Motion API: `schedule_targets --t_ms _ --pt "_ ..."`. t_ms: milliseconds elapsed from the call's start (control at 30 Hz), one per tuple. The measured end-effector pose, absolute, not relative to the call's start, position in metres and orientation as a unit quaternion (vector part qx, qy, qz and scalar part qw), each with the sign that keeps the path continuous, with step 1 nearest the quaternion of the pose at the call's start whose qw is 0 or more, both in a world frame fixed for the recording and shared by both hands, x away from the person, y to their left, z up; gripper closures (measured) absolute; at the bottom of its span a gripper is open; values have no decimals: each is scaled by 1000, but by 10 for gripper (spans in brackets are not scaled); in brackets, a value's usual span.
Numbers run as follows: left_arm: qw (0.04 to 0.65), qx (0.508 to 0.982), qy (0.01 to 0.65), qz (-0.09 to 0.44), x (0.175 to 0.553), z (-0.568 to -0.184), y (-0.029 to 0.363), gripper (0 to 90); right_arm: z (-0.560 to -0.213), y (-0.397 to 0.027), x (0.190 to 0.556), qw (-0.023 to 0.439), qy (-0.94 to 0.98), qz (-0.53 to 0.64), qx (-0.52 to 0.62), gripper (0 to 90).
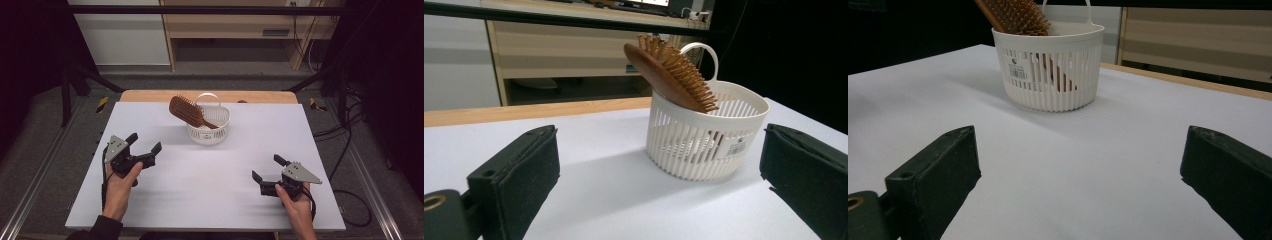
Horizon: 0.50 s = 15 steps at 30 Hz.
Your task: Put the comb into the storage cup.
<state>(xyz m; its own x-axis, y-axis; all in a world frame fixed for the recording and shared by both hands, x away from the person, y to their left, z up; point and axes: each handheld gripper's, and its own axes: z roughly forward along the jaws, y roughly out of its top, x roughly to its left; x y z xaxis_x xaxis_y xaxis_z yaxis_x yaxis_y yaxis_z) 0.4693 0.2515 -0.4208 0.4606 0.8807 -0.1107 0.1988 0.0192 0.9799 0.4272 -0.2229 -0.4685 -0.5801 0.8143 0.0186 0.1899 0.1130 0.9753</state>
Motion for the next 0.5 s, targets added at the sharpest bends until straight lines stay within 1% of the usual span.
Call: schedule_targets --t_ms 333,500 --pt "573 624 431 312 462 -423 268 21 -469 -223 427 280 692 558 363 27" --pt "568 622 433 321 455 -430 276 21 -469 -223 427 279 691 559 364 27"
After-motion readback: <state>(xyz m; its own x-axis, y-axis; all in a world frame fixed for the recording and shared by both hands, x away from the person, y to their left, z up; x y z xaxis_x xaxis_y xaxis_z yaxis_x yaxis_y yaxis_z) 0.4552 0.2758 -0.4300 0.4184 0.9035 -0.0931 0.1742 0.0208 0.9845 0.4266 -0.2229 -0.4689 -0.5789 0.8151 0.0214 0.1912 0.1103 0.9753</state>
